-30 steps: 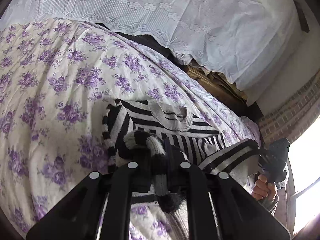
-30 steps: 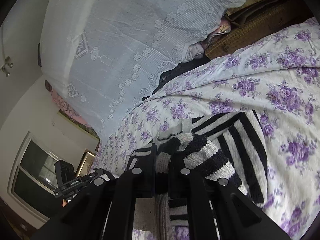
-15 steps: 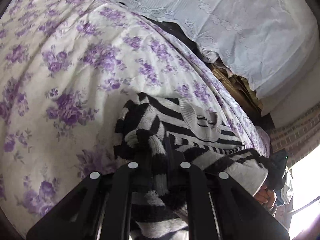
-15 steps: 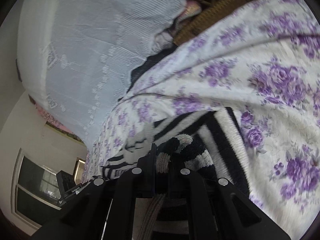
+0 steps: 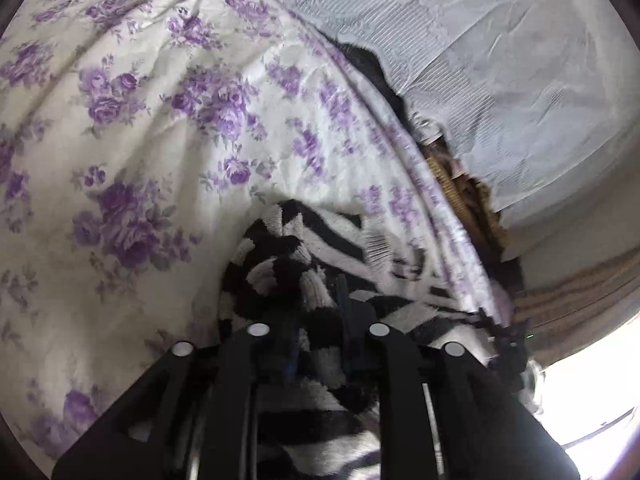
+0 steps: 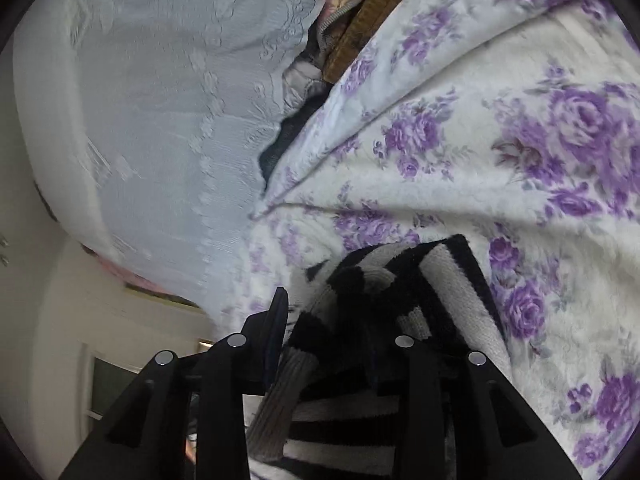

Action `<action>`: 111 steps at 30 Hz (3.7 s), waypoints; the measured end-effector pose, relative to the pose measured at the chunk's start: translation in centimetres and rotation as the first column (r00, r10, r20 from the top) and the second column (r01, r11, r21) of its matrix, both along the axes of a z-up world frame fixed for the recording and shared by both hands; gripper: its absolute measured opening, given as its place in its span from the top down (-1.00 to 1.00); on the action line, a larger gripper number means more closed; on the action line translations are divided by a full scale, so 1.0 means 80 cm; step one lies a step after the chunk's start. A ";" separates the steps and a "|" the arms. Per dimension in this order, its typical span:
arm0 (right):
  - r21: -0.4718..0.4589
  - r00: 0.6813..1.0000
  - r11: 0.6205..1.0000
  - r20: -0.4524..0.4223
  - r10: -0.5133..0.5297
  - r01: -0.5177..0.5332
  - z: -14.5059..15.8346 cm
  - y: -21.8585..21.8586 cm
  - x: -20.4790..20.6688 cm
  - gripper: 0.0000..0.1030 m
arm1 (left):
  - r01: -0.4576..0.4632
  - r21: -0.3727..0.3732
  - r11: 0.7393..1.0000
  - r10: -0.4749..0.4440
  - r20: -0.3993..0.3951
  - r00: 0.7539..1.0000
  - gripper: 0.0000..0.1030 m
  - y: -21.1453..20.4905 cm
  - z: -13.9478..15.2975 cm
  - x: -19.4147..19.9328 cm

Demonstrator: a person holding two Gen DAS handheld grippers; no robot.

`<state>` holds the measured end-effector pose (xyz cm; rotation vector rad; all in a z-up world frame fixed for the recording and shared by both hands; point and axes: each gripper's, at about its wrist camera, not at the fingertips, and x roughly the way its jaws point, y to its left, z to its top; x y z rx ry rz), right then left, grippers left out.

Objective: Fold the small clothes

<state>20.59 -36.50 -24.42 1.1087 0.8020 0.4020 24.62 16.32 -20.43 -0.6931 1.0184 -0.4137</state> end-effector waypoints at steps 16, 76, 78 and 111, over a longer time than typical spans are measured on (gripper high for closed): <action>-0.474 0.961 0.879 0.216 0.175 -0.054 0.114 0.061 -0.095 0.32 | 0.054 0.513 0.856 -0.197 0.228 0.953 -0.62 -0.047 0.084 -0.110; -0.654 0.997 0.753 0.056 -0.050 0.075 0.055 0.058 -0.108 0.78 | -0.049 0.737 0.674 -0.058 0.119 0.991 -0.92 -0.128 -0.014 -0.062; -0.655 0.998 0.754 0.008 -0.060 0.051 0.029 0.052 -0.106 0.80 | -0.039 0.736 0.676 -0.055 0.103 0.993 -0.92 -0.127 -0.018 -0.061; -0.882 0.977 0.462 0.012 0.212 -0.089 0.051 0.265 -0.076 -0.47 | -0.133 0.825 0.550 -0.067 0.203 0.977 -0.92 -0.179 -0.013 -0.087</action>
